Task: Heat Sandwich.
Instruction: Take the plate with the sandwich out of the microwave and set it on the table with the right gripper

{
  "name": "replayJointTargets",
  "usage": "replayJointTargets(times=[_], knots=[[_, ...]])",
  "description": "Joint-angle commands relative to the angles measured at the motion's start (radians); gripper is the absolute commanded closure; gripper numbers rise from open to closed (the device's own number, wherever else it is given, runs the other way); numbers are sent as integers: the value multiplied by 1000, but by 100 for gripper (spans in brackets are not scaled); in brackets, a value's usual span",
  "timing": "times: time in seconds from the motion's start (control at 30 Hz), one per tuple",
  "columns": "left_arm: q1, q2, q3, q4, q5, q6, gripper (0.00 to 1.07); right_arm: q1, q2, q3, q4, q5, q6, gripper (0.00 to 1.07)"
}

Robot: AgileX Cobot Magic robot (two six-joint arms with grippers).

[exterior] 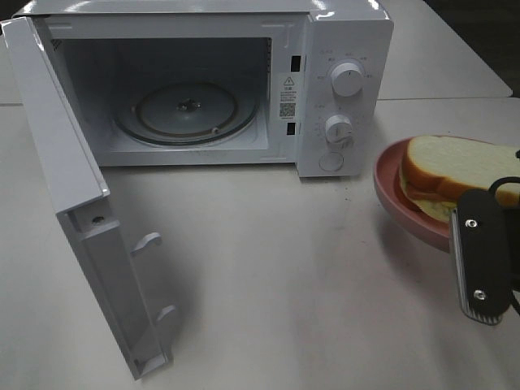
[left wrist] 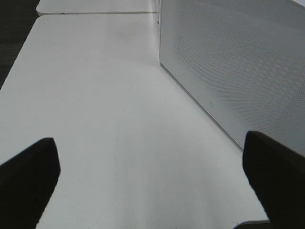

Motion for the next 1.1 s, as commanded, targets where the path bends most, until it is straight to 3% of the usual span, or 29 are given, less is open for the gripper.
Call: replayJointTargets(times=[0.03,0.2,0.33,0.57,0.87,1.1], knots=[[2,-30,2,-9,-5,-6,3,-4,58,-2,-126,24,207,107],[2,-30,2,-9,-5,-6,3,-4,183,-8,-257,23,524,107],[2,-30,2,-9,-5,-6,3,-5,264,-35,-291,36,694,107],[2,-30,2,-9,-5,-6,3,-5,504,-176,-331,219,1095,107],[2,-30,2,-9,-5,-6,3,-5,694,-334,-332,350,1346,106],[2,-30,2,-9,-5,-6,3,-8,770,-402,-333,380,1385,106]])
